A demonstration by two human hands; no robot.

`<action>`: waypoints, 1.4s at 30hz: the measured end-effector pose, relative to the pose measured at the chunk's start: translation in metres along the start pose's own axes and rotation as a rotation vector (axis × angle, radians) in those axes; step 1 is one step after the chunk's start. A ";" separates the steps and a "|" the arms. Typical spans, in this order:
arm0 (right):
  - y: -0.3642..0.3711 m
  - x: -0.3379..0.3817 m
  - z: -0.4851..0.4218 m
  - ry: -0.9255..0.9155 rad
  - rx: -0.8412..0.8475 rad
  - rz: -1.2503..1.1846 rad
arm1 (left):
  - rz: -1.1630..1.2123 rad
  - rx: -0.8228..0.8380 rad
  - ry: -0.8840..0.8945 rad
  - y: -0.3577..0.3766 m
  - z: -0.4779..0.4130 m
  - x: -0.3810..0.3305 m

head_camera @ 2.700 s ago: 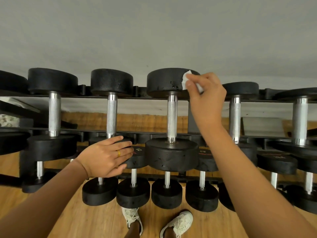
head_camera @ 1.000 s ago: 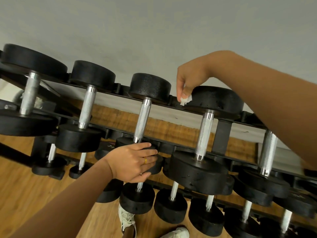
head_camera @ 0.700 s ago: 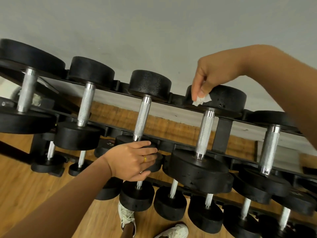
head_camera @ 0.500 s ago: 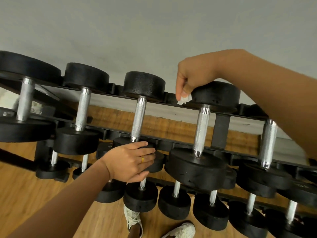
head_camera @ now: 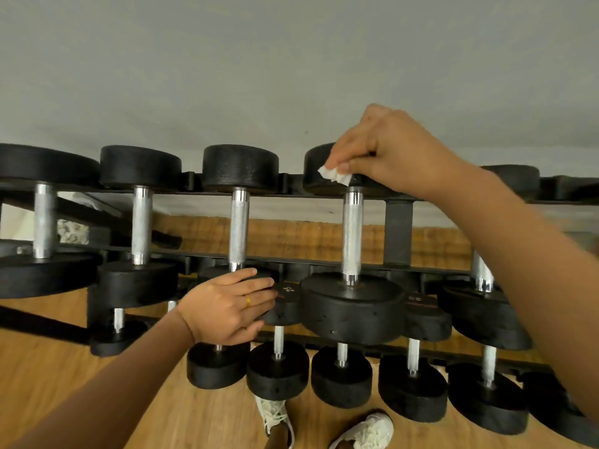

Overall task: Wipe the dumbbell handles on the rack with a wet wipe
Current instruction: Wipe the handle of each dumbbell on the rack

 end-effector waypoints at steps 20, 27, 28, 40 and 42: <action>0.101 0.052 0.010 0.049 0.528 1.120 | 0.067 -0.045 -0.001 0.002 0.004 0.002; 0.135 0.048 -0.025 0.057 0.752 1.293 | 0.128 -0.120 -0.034 0.000 0.005 0.004; 0.139 0.045 -0.030 0.048 0.788 1.305 | 0.132 -0.130 -0.036 0.000 0.005 0.004; 0.145 0.035 -0.041 0.117 0.894 1.324 | 0.145 -0.107 -0.057 0.008 0.002 0.007; 0.143 0.035 -0.045 0.115 0.880 1.305 | 0.155 -0.100 -0.061 0.010 0.002 0.007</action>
Point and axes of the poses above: each hand's wrist, its own z-axis away from the middle knuckle, its own y-axis out of the palm, x = y × z, the point moved 8 cm from there along -z, towards the middle knuckle, and after that the axes turned 13 degrees about -y, right-handed, at the moved point
